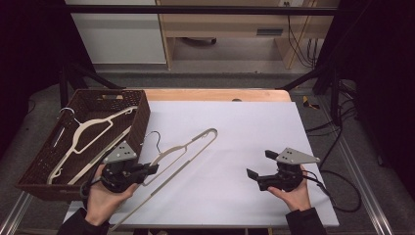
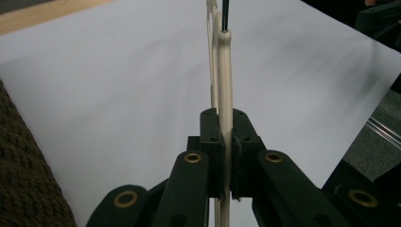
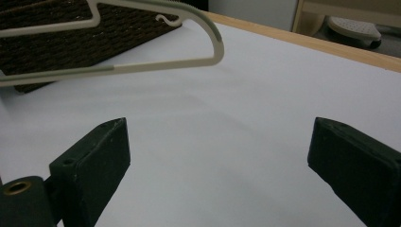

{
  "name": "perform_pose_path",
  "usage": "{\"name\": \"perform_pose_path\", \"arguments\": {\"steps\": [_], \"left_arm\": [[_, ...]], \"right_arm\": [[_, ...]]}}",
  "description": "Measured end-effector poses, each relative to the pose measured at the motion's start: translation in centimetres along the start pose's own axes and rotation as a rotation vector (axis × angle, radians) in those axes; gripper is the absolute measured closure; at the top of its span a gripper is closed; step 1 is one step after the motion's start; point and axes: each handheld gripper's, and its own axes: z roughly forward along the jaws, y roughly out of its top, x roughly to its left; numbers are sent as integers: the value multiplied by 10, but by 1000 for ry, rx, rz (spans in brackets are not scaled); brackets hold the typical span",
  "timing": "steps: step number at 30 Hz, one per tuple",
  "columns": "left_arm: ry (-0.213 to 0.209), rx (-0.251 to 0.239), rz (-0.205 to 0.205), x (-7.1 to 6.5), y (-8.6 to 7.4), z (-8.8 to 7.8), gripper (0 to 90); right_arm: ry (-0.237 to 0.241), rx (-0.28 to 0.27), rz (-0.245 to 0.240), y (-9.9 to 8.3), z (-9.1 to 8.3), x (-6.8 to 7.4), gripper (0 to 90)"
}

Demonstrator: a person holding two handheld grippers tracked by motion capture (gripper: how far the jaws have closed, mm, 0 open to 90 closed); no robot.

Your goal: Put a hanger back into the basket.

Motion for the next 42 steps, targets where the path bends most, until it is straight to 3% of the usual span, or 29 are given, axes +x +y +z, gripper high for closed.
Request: {"name": "perform_pose_path", "arguments": {"steps": [8,16,25,30,33,42], "left_arm": [[16,-73,75,8,27,-36,861],[30,-116,90,35,46,-60,861],[88,-134,65,86,57,-75,860],[133,-122,36,116,56,-76,860],[139,-125,17,132,52,-77,860],[168,-148,-10,164,41,-90,860]], "right_arm": [[-17,-26,11,1,-6,-3,45],[-37,-35,20,0,-9,-6,36],[-45,-29,28,-1,-9,-8,36],[-47,-26,21,-1,-9,-9,36],[-48,-28,23,-1,-9,-9,35],[-45,-20,22,-1,-8,-10,34]]}}
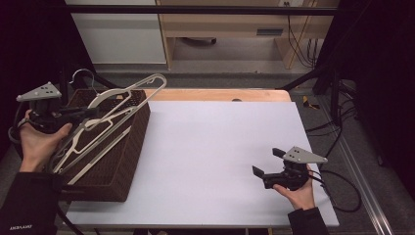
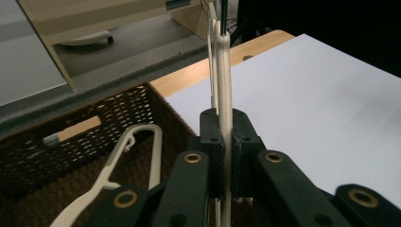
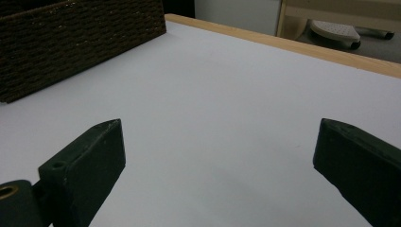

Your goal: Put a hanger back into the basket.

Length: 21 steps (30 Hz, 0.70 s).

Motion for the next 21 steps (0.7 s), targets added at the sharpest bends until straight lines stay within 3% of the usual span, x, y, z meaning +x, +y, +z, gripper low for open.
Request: {"name": "perform_pose_path", "arguments": {"steps": [2,7,13,21], "left_arm": [[16,2,-19,15,-5,-2,860],[38,10,-43,34,-15,-7,860],[55,22,-55,50,-30,-12,860],[41,42,-67,63,-46,-8,859]], "right_arm": [[-3,-2,3,0,0,0,34],[2,2,-2,0,0,0,34],[1,3,-1,0,0,0,33],[0,7,-5,0,2,0,32]]}}
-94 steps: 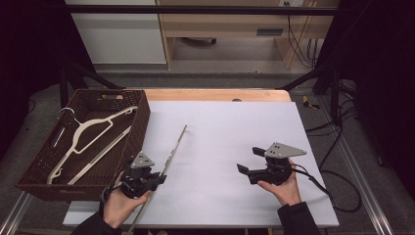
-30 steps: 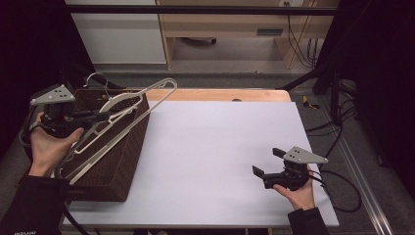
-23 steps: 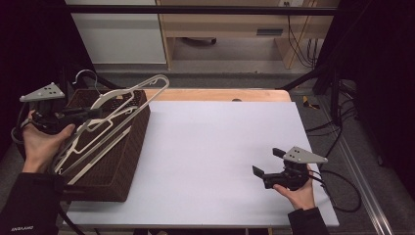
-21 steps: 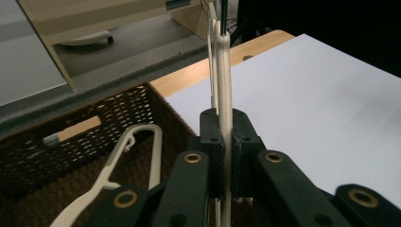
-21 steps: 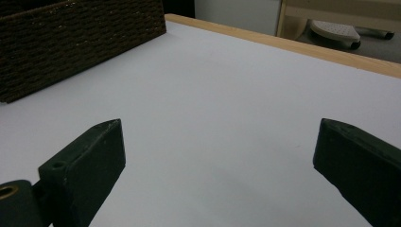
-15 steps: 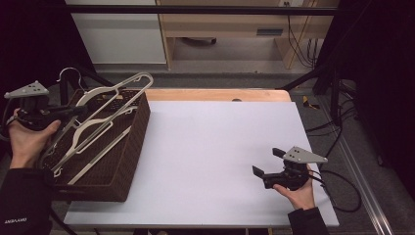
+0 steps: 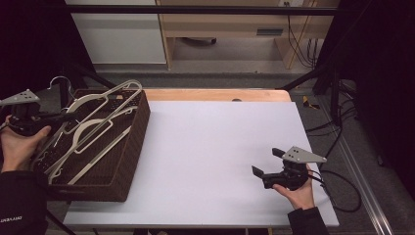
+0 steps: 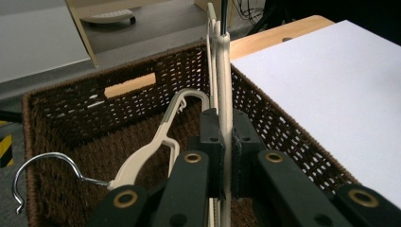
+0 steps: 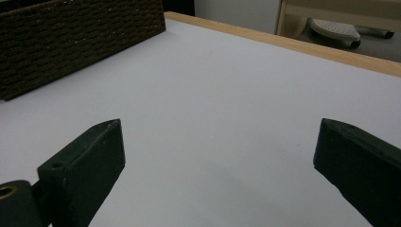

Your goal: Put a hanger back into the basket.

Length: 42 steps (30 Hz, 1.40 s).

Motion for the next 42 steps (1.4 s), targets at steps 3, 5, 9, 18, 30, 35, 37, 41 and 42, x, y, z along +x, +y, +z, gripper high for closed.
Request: {"name": "perform_pose_path", "arguments": {"steps": [3,5,9,18,30,35,37,41,42], "left_arm": [[-10,11,-9,2,-4,2,860],[-15,25,-12,3,-8,4,860],[-12,79,-18,5,-18,10,859],[-48,98,-106,4,-39,30,854],[94,179,-220,6,-65,39,754],[136,100,-239,-1,-66,17,666],[129,55,-226,-9,-65,9,639],[104,-10,-178,-30,-61,-2,577],[91,-26,-169,-36,-60,-4,552]], "right_arm": [[-2,-1,2,0,0,0,32],[-4,2,5,0,0,0,31],[-3,2,5,0,0,1,31],[-1,1,5,0,0,1,31],[0,-3,7,0,0,0,30],[-2,-2,9,1,-1,0,30],[-4,-3,9,1,-1,0,30],[-5,-5,11,1,-2,0,29],[-4,-8,9,1,-2,0,30]]}}
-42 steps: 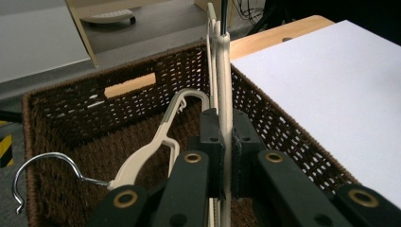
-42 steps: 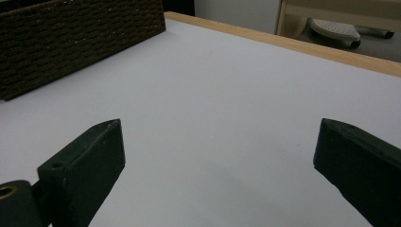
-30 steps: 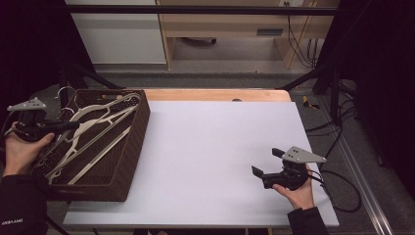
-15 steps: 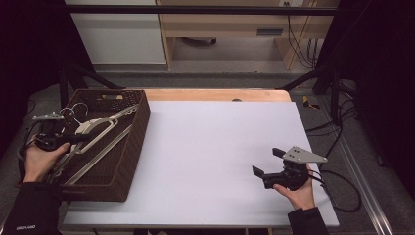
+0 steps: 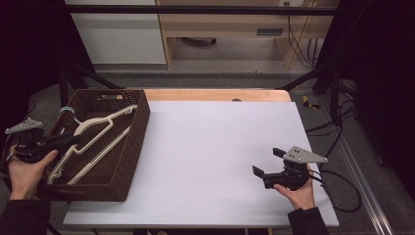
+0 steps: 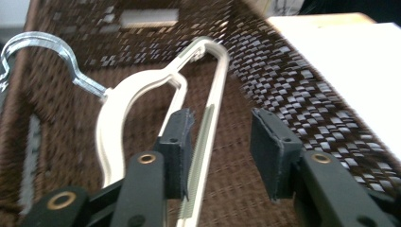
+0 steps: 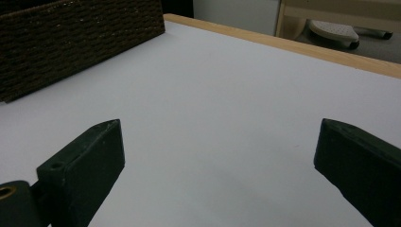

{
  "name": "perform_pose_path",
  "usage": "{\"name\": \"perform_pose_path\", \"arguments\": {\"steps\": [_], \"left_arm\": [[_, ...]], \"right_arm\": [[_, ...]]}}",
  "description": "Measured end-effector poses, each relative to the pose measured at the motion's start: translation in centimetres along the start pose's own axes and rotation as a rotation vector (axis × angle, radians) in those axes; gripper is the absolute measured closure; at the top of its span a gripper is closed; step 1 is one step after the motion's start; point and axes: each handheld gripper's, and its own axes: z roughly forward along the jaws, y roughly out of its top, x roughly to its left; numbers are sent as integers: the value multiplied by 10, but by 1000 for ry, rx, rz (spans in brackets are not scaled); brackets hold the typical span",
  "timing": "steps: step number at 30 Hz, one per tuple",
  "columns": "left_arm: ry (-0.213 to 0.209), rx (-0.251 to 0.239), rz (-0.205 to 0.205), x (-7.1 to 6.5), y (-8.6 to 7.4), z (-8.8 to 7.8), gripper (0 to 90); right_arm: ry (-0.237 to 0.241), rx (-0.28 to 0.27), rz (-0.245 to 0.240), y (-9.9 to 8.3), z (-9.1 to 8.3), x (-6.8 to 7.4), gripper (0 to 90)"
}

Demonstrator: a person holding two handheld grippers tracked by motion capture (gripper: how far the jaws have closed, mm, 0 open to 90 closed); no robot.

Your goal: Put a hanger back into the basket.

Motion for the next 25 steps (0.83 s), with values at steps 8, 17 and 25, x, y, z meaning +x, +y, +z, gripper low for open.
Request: {"name": "perform_pose_path", "arguments": {"steps": [8,17,25], "left_arm": [[-74,-104,92,-60,-4,-3,370],[-181,-133,171,-117,-15,16,116],[-192,-98,215,-143,-29,38,58]], "right_arm": [[-4,-18,1,0,-2,-1,27],[-10,-32,11,1,-4,-1,20],[-26,-40,13,0,-8,-3,16]]}}
